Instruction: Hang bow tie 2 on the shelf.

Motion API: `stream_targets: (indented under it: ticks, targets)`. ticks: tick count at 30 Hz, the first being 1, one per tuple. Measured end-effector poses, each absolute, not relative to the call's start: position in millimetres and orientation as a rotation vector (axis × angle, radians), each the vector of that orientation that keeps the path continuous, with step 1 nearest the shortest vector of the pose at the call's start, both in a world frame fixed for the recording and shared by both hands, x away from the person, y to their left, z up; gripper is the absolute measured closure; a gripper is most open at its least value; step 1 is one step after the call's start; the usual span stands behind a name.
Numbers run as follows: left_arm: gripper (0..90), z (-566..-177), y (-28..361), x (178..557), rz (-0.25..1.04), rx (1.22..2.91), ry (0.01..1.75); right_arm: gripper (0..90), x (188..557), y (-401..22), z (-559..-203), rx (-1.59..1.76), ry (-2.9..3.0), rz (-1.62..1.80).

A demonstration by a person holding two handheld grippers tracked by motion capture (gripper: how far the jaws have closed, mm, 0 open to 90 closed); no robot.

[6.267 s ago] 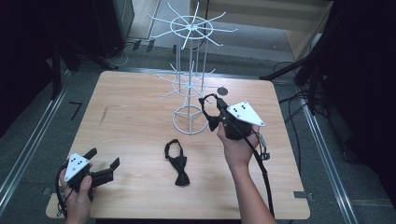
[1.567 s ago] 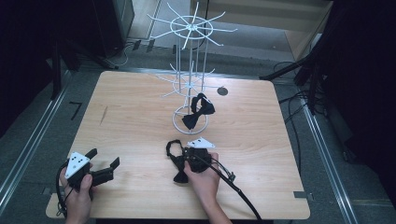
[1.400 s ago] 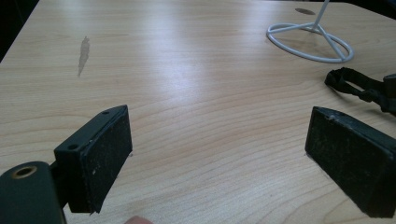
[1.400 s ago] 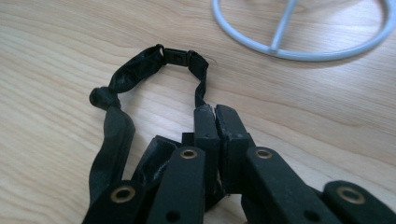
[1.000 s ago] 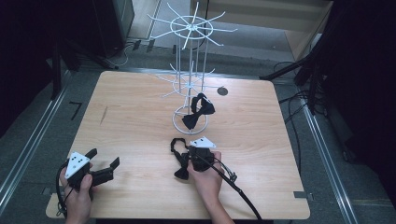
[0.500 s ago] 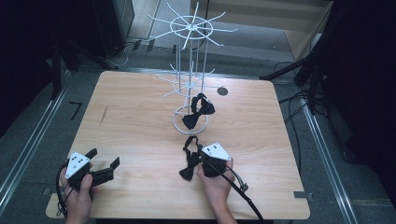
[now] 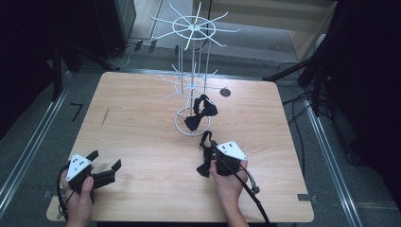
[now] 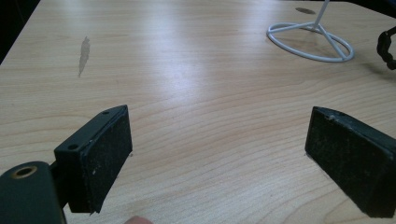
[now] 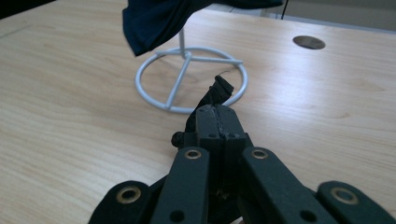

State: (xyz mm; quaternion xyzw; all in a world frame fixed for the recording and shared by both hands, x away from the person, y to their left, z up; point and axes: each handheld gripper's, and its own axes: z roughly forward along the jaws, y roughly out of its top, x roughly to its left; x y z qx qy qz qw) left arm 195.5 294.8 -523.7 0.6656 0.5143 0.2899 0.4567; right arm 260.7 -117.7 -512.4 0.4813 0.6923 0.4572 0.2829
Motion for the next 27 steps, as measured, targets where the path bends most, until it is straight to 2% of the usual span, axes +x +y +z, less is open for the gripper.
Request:
stream_targets:
  ticks: [13, 27]
  targets:
    - [8.1, -524, 295, 196, 0.716, 1.648, 1.266, 90.0, 275, -147, -480, 1.315, 1.737, 1.245]
    - [8.1, -524, 295, 196, 0.711, 1.642, 1.269, 90.0, 290, -156, -458, 1.317, 1.683, 1.242]
